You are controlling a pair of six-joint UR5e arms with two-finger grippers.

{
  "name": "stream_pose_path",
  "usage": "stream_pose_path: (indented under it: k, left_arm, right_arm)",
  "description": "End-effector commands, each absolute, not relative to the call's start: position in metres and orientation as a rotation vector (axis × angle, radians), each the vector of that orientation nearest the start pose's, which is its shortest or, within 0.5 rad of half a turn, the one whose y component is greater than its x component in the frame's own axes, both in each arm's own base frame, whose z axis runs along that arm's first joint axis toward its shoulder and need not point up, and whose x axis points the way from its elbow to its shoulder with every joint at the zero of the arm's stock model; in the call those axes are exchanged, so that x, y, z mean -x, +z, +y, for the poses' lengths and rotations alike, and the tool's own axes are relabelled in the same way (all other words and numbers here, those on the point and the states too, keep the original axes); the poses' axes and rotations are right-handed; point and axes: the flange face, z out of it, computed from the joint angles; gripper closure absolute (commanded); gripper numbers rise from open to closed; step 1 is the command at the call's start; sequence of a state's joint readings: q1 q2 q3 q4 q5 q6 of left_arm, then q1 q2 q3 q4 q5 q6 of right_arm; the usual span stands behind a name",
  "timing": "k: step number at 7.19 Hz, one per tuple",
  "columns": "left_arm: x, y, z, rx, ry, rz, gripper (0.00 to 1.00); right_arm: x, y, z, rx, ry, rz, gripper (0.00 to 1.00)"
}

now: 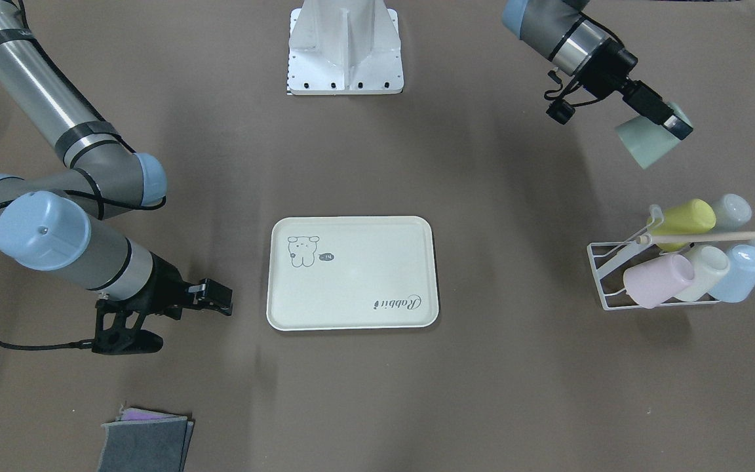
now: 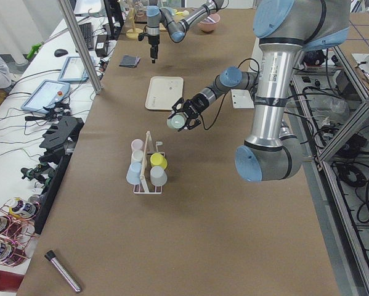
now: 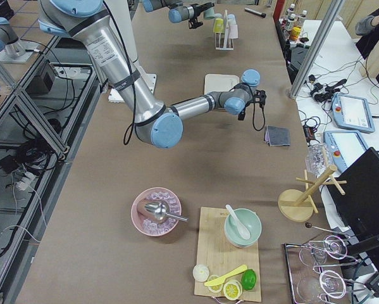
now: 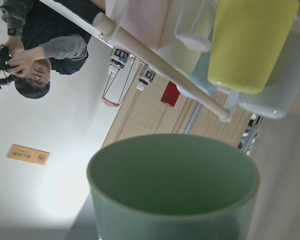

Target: Pick up and place green cup on tray

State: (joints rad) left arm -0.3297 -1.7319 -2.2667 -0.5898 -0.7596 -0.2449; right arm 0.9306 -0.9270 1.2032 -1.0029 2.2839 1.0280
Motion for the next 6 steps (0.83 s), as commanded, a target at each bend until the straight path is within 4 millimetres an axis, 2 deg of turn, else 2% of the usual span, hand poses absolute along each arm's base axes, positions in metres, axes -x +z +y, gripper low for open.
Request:
stream_pose_path:
  k: [1,2,3,4,5,6]
  left_arm:
    - [-0.367,0.345,-0.308,-0.660,0.511,-0.204,0.82]
    - [-0.383,0.331,-0.303,-0.727,0.278,0.027,0.83]
    - [-0.403,0.321,-0.304,-0.782,0.185,0.185,0.83]
    - [-0.410,0.301,-0.305,-0.831,0.131,0.325,0.83]
    - [-0.419,0.281,-0.306,-0.873,0.087,0.444,0.83]
    - [-0.437,0.259,-0.309,-0.923,0.033,0.587,0.83]
  right_arm:
    - [0.367,0.393,-0.659,-0.109,-0.006,-1.007,0.00]
    - [0.343,0.407,-0.669,-0.139,-0.054,-0.971,0.00]
    - [0.294,0.418,-0.691,-0.158,-0.096,-0.909,0.00]
    - [0.223,0.418,-0.711,-0.184,-0.143,-0.851,0.00]
    - [0.183,0.394,-0.692,-0.166,-0.126,-0.804,0.00]
    - [0.187,0.373,-0.637,-0.147,-0.139,-0.724,0.00]
